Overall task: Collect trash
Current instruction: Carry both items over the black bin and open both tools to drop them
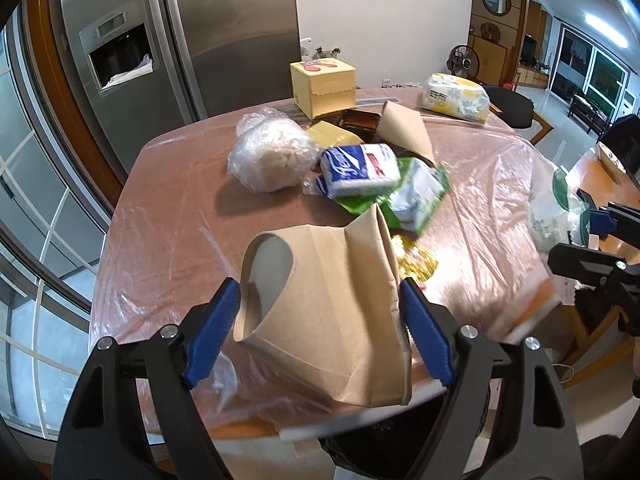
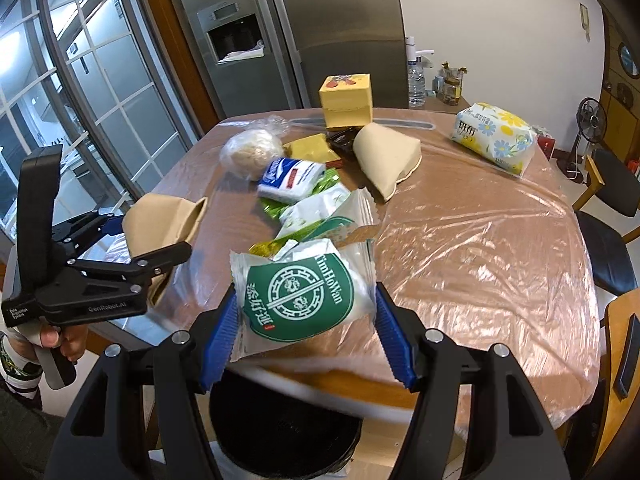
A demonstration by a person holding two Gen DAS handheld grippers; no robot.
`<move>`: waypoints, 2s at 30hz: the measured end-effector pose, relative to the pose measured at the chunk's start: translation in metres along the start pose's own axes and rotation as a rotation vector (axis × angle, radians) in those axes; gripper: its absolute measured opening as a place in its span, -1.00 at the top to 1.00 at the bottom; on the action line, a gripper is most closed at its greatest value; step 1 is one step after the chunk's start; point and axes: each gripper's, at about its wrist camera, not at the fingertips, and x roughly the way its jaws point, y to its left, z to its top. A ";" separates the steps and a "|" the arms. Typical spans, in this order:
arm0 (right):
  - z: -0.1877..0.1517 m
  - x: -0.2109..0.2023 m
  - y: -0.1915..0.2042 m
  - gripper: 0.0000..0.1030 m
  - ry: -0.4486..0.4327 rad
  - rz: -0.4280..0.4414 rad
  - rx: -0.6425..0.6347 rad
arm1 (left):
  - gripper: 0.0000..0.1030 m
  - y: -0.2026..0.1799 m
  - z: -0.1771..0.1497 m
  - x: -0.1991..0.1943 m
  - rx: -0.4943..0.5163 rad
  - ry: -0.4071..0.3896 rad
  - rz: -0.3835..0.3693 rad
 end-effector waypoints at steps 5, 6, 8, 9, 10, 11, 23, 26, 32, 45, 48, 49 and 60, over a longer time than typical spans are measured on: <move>-0.016 -0.005 0.009 -0.22 0.029 0.018 -0.014 | -0.58 -0.014 -0.016 -0.010 0.043 0.007 0.008; -0.019 -0.006 0.011 -0.22 0.034 0.022 -0.016 | -0.58 -0.017 -0.019 -0.012 0.051 0.010 0.008; -0.025 -0.007 0.013 -0.22 0.046 0.029 -0.019 | -0.57 -0.022 -0.026 -0.014 0.066 0.018 0.004; -0.029 -0.008 0.014 -0.22 0.053 0.033 -0.020 | -0.57 -0.025 -0.029 -0.016 0.071 0.023 -0.001; -0.032 -0.009 0.014 -0.22 0.060 0.037 -0.020 | -0.57 -0.027 -0.032 -0.017 0.079 0.028 -0.007; -0.036 -0.009 0.015 -0.22 0.067 0.041 -0.020 | -0.57 -0.030 -0.036 -0.018 0.087 0.033 -0.009; -0.076 -0.004 0.026 -0.22 0.193 0.083 -0.072 | -0.57 -0.059 -0.079 -0.023 0.176 0.117 -0.071; -0.089 0.006 0.028 -0.22 0.235 0.084 -0.082 | -0.57 -0.067 -0.094 -0.017 0.211 0.157 -0.089; -0.110 0.033 0.031 -0.22 0.301 0.071 -0.091 | -0.57 -0.074 -0.113 0.002 0.247 0.210 -0.113; -0.129 0.086 0.024 -0.22 0.356 0.024 -0.070 | -0.57 -0.072 -0.135 0.055 0.234 0.280 -0.139; -0.126 0.097 0.019 -0.22 0.365 0.008 -0.053 | -0.57 -0.073 -0.136 0.064 0.236 0.285 -0.134; -0.127 0.099 0.017 -0.22 0.367 0.006 -0.048 | -0.57 -0.074 -0.136 0.066 0.237 0.288 -0.132; -0.131 0.107 0.011 -0.22 0.370 -0.016 -0.004 | -0.57 -0.082 -0.140 0.071 0.249 0.288 -0.133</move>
